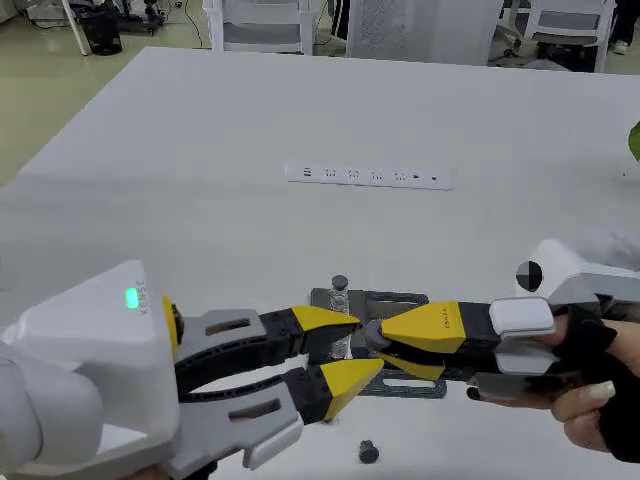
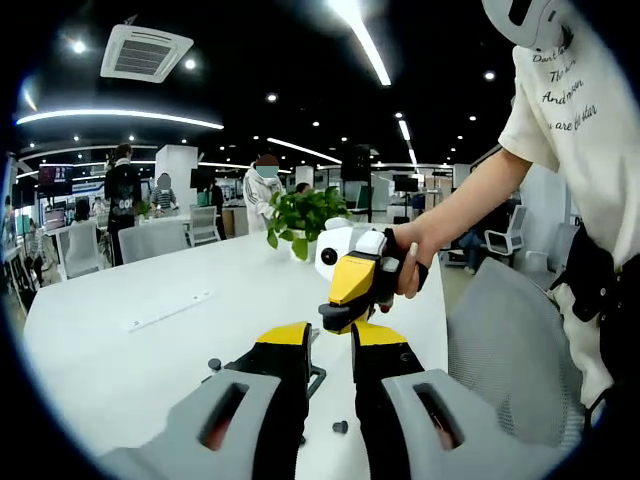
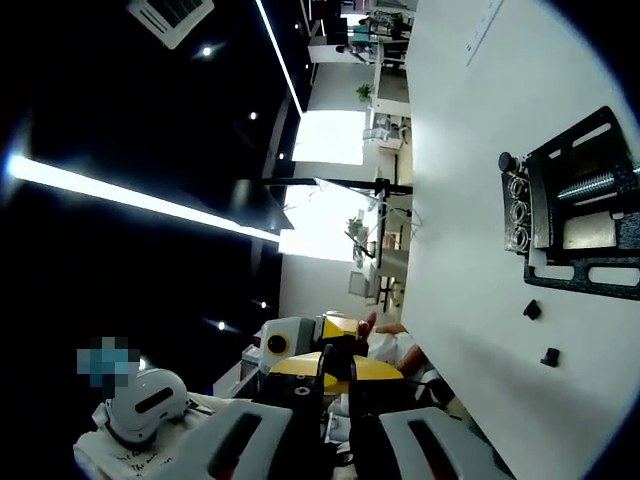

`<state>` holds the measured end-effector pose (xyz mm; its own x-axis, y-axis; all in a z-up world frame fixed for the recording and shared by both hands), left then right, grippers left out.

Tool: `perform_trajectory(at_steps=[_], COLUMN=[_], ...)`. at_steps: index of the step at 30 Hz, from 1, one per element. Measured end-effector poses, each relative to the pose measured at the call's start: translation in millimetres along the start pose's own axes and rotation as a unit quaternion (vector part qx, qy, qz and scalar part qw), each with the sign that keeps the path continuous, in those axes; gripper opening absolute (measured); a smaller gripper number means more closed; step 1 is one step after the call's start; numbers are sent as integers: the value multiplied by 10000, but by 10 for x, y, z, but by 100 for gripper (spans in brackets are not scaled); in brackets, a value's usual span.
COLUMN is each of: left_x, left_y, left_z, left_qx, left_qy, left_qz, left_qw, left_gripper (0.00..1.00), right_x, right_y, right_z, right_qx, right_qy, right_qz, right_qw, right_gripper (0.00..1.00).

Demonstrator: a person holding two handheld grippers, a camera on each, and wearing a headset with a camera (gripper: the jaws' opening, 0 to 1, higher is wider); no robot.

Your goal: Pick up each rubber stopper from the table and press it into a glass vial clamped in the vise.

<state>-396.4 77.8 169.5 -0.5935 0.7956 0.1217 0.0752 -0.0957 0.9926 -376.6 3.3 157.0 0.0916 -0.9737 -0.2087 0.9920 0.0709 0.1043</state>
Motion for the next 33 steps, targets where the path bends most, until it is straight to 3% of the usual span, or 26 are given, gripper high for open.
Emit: perform_trajectory(at_steps=[8,33], left_x=[5,88], left_y=[4,15], left_z=[-37,-103], left_qx=[20,-33], left_qy=[-118,-397], left_qz=[3,-64], left_qw=[9999,9992], left_gripper=[5,5], right_x=[-3,9], right_y=[-10,-120], right_z=[2,43], right_qx=[-57,-332], right_qy=[77,276], right_qz=[71,258], right_qw=[9999,9987], right_gripper=[4,4])
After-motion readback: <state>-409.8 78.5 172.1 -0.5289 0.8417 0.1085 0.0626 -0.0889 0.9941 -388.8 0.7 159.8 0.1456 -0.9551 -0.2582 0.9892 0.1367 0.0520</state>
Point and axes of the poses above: the centre of the closed fingertips' face, and the gripper's own axes: x roughly backward along the fingers, z roughly to its left, y roughly out of its top, the point moved 5 cm from there along x, roughly backward along the fingers, and after that the axes turned 7 degrees about y, right-handed, at the moved point
